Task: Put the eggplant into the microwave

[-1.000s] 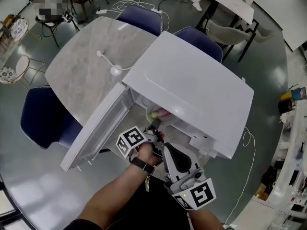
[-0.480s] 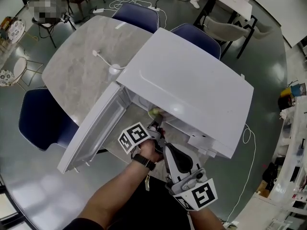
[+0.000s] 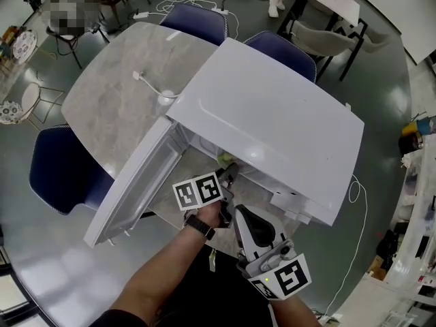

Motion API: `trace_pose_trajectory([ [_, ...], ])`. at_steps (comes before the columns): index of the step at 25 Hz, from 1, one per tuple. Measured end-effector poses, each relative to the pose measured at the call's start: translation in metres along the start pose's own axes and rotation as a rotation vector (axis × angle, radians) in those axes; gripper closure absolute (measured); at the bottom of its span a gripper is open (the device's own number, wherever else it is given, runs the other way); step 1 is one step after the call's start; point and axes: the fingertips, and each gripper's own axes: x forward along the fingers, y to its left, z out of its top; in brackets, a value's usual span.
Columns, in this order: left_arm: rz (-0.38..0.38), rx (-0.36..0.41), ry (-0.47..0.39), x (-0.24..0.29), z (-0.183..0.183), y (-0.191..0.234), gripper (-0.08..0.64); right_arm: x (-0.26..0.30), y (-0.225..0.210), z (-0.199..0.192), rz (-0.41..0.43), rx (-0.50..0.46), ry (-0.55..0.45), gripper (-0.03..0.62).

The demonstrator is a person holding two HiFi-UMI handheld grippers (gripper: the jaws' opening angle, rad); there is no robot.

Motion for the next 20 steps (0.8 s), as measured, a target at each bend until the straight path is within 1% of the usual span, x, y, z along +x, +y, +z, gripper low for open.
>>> trace_pose_trajectory([
  [2,0.004,0.067,0.028,0.001,-0.001,-0.006,0.468,0.0,0.0,-0.001,0.001,0.003,0.005,0.591],
  [3,0.006,0.084,0.035,0.001,-0.002,-0.008,0.444,0.0,0.001,-0.002,0.002,0.004,0.007,0.591],
  [4,0.01,0.09,0.038,0.001,-0.002,-0.01,0.434,0.0,0.001,-0.002,0.004,0.004,0.009,0.591],
  [7,0.029,0.114,0.037,-0.002,-0.003,-0.008,0.43,0.0,0.004,-0.001,0.007,0.004,0.012,0.591],
  [11,0.081,0.244,0.109,-0.004,-0.008,-0.006,0.43,0.0,0.005,-0.003,0.008,0.01,0.021,0.591],
  [13,0.088,0.278,0.109,-0.004,-0.005,-0.01,0.43,0.0,0.006,-0.004,0.012,0.015,0.029,0.591],
  [16,0.078,0.316,0.101,-0.005,0.004,-0.018,0.43,0.002,0.009,-0.004,0.021,0.015,0.038,0.591],
  [18,0.077,0.37,0.108,-0.004,0.007,-0.02,0.428,0.002,0.009,-0.005,0.024,0.016,0.042,0.591],
  [20,0.09,0.443,0.121,-0.003,0.008,-0.019,0.387,0.003,0.009,-0.007,0.025,0.018,0.049,0.591],
])
